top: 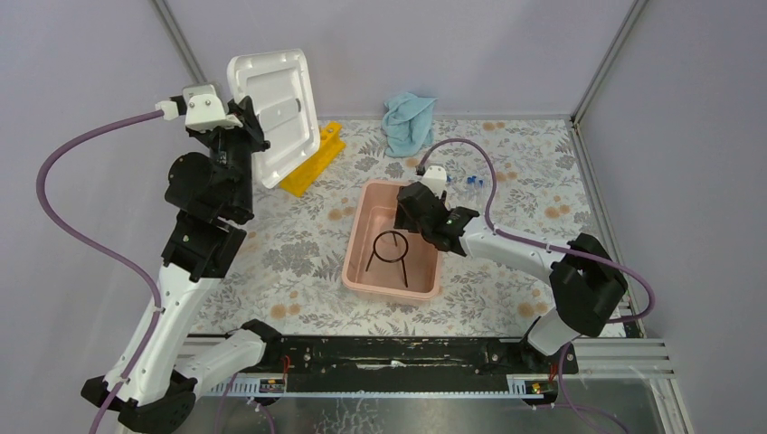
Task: Organize the chemistry lab equipment
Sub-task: Place the chemistry item in the storage box.
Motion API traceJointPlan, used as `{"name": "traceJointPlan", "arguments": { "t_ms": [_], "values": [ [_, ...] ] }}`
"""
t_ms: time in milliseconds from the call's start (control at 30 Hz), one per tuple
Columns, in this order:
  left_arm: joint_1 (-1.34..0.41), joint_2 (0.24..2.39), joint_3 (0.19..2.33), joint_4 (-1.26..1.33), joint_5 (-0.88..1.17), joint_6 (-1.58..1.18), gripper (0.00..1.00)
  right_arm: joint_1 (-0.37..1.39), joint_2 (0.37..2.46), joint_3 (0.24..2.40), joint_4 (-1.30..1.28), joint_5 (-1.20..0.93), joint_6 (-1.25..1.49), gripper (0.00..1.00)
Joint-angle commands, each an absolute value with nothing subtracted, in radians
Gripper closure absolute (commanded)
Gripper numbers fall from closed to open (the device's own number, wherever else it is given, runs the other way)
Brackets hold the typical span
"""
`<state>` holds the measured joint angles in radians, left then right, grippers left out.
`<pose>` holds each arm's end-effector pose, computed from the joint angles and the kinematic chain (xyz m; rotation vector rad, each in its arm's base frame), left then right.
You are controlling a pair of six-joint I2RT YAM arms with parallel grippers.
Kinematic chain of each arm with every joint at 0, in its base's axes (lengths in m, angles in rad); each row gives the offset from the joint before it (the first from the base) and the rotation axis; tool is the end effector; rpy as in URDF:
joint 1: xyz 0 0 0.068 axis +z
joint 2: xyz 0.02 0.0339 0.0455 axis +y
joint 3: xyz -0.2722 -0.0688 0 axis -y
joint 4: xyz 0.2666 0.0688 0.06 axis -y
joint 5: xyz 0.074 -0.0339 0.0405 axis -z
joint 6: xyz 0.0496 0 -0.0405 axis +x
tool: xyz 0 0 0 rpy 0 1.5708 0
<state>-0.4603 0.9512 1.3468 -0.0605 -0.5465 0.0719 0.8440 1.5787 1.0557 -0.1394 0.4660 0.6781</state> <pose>0.1859 -0.0634 0.5315 -0.1406 1.2783 0.0041 0.2667 0.2665 0.2317 0.0704 2.1730 0.3561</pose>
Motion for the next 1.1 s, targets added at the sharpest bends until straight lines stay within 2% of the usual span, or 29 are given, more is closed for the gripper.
{"name": "traceJointPlan", "arguments": {
  "t_ms": [0, 800, 1067],
  "values": [
    [-0.463, 0.94, 1.349, 0.043, -0.554, 0.039, 1.0, 0.839, 1.525, 1.132, -0.209, 0.57, 0.594, 0.33],
    [-0.462, 0.929, 1.367, 0.038, -0.543, 0.06, 1.0, 0.848, 1.496, 1.228, -0.3, 0.599, 0.512, 0.32],
    [-0.463, 0.937, 1.385, 0.039, -0.558, 0.081, 1.0, 0.893, 1.518, 1.373, -0.349, 0.565, 0.315, 0.33]
  ]
}}
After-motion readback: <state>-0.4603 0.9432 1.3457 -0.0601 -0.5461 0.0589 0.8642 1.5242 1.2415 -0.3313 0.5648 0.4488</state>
